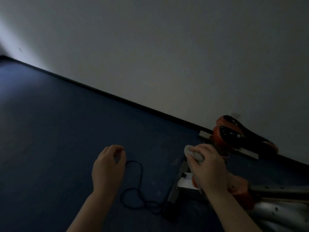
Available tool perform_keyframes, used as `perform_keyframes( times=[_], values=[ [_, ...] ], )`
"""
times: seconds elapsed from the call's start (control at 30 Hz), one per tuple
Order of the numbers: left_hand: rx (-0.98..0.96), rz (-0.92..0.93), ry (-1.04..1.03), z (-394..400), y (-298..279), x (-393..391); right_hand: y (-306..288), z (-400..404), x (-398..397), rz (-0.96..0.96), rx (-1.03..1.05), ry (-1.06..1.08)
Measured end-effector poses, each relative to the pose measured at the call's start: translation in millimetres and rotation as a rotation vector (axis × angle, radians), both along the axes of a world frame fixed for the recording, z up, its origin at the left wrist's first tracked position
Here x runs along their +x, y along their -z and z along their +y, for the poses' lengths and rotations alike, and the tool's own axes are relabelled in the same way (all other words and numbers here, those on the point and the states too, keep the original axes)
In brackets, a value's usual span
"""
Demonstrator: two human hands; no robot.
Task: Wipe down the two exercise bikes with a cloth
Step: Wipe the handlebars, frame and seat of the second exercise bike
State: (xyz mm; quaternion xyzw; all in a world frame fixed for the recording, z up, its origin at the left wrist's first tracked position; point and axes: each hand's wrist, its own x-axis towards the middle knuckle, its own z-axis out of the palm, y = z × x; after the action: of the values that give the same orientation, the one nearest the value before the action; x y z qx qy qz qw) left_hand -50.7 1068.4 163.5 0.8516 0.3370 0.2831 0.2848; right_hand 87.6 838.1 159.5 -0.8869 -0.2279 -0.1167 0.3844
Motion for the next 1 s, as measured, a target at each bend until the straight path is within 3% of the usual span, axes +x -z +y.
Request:
perform_keyframes(
  times=[0.13, 0.43, 0.7, 0.8, 1.0],
  values=[
    [-0.059, -0.019, 0.109, 32.9, 6.5, 59.2, -3.4, 28.4, 39.3, -0.040, -0.027, 0.050],
    [0.035, 0.080, 0.335, 96.8, 1.2, 225.6, 3.1, 79.6, 170.0, -0.025, -0.051, 0.233],
    [-0.039, 0.096, 0.483, 139.6, 11.1, 384.2, 0.5, 129.6, 286.5, -0.022, -0.062, 0.322],
    [-0.079, 0.096, 0.576, 157.1, 22.4, 462.2, 8.7, 144.0, 341.5, -0.005, -0.065, 0.443],
    [0.001, 0.115, 0.962, 173.4, 5.2, 634.4, 9.7, 158.1, 429.0, 0.054, -0.009, 0.809]
  ],
)
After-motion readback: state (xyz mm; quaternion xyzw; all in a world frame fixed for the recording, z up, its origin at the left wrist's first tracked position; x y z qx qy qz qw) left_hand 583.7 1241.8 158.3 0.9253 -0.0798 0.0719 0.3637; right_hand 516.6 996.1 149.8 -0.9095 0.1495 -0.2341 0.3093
